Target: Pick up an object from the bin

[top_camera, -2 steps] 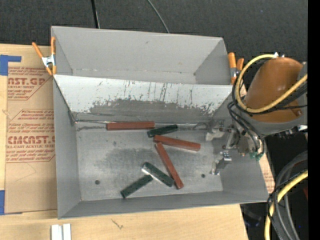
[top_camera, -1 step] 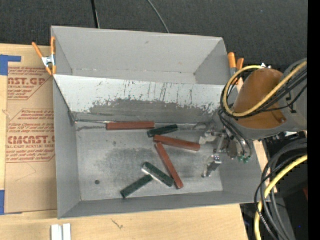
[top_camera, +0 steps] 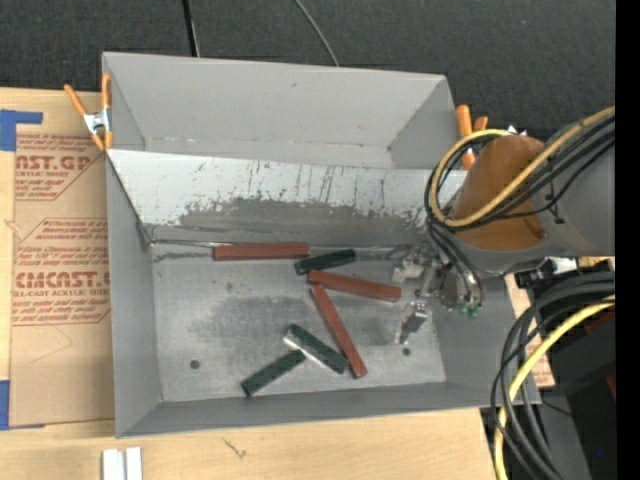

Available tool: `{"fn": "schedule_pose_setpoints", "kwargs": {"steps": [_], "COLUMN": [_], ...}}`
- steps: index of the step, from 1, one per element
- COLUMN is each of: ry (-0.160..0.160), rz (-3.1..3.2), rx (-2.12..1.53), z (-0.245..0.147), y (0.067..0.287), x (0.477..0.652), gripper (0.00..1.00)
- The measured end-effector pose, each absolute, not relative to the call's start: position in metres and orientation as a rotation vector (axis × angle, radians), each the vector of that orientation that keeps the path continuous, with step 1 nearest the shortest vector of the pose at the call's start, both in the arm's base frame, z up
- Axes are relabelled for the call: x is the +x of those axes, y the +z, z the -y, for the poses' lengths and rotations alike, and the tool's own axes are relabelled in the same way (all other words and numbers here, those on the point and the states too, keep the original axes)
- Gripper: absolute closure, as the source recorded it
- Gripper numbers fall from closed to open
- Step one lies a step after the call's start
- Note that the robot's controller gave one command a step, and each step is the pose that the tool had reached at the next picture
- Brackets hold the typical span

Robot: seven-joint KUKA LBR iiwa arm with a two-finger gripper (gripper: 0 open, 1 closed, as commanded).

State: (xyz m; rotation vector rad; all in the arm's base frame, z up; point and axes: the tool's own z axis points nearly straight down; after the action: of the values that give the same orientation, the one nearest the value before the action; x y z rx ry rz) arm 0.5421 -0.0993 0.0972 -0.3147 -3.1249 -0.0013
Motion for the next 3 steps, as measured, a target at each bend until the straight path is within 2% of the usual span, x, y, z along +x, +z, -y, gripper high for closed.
{"fn": "schedule_pose_setpoints", "kwargs": {"steps": [1, 3], "ry": [0.003, 0.004], "rz": [3.135, 3.135], "rx": [-0.379, -0.379], "z": [0.0832, 0.0832], "y": [0.0765, 0.0766], "x": [0.5589, 0.559], "gripper": [1.0, 1.0]}}
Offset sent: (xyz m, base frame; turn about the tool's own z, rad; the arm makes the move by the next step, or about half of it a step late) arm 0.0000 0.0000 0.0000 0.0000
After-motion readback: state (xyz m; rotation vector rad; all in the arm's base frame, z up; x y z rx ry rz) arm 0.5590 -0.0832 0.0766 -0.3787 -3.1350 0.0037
